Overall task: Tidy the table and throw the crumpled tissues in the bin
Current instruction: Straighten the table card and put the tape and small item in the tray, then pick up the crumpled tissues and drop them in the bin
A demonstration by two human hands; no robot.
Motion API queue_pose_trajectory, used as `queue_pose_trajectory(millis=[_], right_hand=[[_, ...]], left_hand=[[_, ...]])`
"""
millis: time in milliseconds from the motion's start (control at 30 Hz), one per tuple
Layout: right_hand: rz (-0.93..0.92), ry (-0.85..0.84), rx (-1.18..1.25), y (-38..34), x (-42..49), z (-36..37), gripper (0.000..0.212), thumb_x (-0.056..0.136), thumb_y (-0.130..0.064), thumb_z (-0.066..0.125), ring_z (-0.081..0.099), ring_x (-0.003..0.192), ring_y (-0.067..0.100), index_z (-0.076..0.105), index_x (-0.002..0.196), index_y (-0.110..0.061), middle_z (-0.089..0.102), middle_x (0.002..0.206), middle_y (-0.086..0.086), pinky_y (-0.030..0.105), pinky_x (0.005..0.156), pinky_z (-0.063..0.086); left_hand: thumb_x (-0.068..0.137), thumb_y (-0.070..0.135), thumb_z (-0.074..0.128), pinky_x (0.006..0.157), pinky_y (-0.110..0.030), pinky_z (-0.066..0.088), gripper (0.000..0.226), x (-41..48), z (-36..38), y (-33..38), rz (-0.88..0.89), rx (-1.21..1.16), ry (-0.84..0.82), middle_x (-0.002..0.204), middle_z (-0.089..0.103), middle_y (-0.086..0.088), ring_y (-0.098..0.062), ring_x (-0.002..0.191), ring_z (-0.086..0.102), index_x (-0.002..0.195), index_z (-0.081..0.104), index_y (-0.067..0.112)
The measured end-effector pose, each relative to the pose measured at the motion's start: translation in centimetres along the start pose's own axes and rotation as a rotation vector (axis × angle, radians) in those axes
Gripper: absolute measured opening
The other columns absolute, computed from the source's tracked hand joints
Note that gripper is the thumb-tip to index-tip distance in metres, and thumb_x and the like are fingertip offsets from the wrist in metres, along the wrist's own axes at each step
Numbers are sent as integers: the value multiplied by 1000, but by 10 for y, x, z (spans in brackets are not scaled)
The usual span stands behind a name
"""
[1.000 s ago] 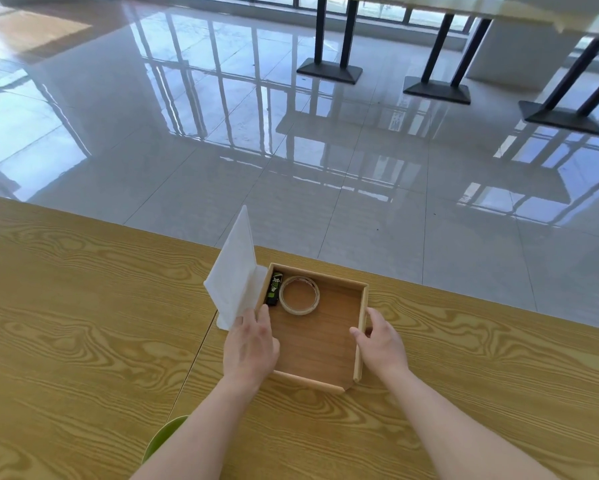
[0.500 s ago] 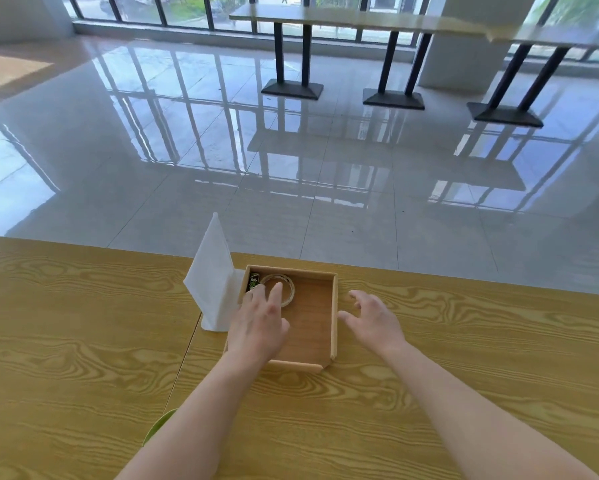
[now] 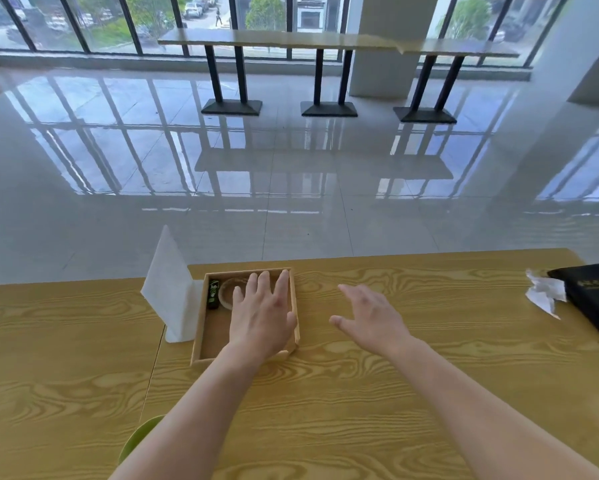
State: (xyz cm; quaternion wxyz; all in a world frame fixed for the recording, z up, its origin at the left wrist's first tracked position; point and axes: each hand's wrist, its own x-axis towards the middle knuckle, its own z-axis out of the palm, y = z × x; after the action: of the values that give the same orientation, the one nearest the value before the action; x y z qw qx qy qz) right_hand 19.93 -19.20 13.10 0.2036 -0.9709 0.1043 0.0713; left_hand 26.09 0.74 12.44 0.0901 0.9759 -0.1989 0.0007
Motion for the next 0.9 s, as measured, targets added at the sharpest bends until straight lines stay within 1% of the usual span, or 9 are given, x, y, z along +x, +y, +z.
queue_pose_trajectory(millis=[167, 367, 500, 600, 667, 800, 900], right_hand=[[78, 60, -12, 24, -37, -15, 72, 93, -52, 57, 33, 139, 27, 28, 153, -26, 39, 151, 3, 44, 109, 38], [156, 119, 4, 72, -83, -36, 71, 92, -55, 56, 36, 137, 27, 30, 151, -26, 42, 149, 3, 44, 105, 40], [193, 143, 23, 118, -119, -50, 69, 92, -55, 55, 38, 135, 26, 31, 150, -26, 44, 147, 2, 45, 102, 43], [235, 147, 39, 161, -150, -60, 68, 93, -55, 55, 34, 140, 27, 32, 150, -26, 42, 150, 3, 45, 105, 40], [265, 154, 40, 189, -171, -66, 67, 93, -54, 55, 34, 139, 28, 33, 149, -26, 42, 150, 4, 44, 105, 39], [295, 207, 64, 243, -210, -74, 61, 93, -52, 56, 40, 135, 25, 40, 146, -26, 48, 146, 3, 43, 102, 43], [339, 227, 87, 279, -236, -75, 59, 94, -51, 57, 43, 132, 25, 42, 144, -24, 50, 143, 2, 43, 100, 46]], left_hand=[[92, 48, 49, 118, -58, 18, 80, -8, -2, 36, 85, 5, -47, 161, 18, -13, -33, 150, 11, 155, 6, 26], [90, 50, 52, 115, -55, 25, 80, -26, -4, 95, 188, 32, -50, 154, 30, -10, -30, 146, 21, 154, 12, 24], [91, 48, 50, 116, -53, 25, 78, -39, 2, 150, 225, 20, -61, 155, 30, -11, -30, 146, 21, 154, 13, 23], [91, 47, 50, 117, -52, 24, 77, -53, 10, 198, 239, -1, -83, 156, 29, -11, -30, 147, 20, 154, 13, 23], [91, 46, 52, 117, -51, 24, 78, -64, 17, 230, 258, -12, -92, 156, 30, -11, -29, 147, 21, 154, 13, 23], [90, 43, 52, 117, -48, 26, 76, -87, 34, 291, 309, -43, -88, 154, 34, -11, -28, 145, 26, 154, 16, 23], [89, 41, 52, 113, -44, 31, 72, -103, 47, 333, 354, -71, -100, 148, 41, -8, -26, 140, 33, 153, 23, 23]])
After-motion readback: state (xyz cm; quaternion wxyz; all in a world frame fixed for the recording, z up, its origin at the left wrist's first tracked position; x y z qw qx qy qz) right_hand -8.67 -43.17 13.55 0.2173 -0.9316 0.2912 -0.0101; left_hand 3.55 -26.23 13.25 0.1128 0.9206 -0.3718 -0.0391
